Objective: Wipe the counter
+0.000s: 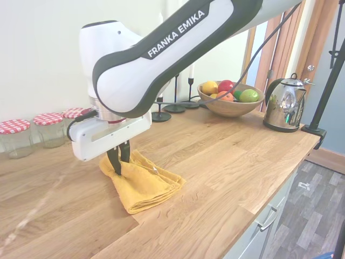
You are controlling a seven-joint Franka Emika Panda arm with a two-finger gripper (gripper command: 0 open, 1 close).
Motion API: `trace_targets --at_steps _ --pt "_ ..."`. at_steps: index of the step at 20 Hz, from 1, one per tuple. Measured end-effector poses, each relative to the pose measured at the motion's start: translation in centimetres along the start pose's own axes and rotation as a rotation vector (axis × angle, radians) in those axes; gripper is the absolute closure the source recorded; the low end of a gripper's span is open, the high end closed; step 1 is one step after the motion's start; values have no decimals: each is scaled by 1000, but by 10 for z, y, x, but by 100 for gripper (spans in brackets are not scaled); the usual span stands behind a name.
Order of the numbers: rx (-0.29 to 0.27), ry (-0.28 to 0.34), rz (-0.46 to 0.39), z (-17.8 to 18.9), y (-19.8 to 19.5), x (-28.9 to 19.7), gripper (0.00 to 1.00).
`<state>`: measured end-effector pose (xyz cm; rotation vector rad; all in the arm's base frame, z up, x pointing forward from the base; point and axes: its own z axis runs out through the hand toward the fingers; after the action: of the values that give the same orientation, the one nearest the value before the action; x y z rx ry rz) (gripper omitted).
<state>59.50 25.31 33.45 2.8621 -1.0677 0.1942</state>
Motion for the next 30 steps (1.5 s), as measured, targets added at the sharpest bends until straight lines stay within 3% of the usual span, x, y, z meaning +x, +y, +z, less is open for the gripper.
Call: trace_targets --at_steps 7,13,14,30 --pt "-18 24 -46 -10 -68 -56 100" --pt "-21 35 -76 -16 -95 -89 100" --pt "-24 36 -77 -17 -96 -92 0" --pt "-52 41 -59 -18 -90 -83 0"
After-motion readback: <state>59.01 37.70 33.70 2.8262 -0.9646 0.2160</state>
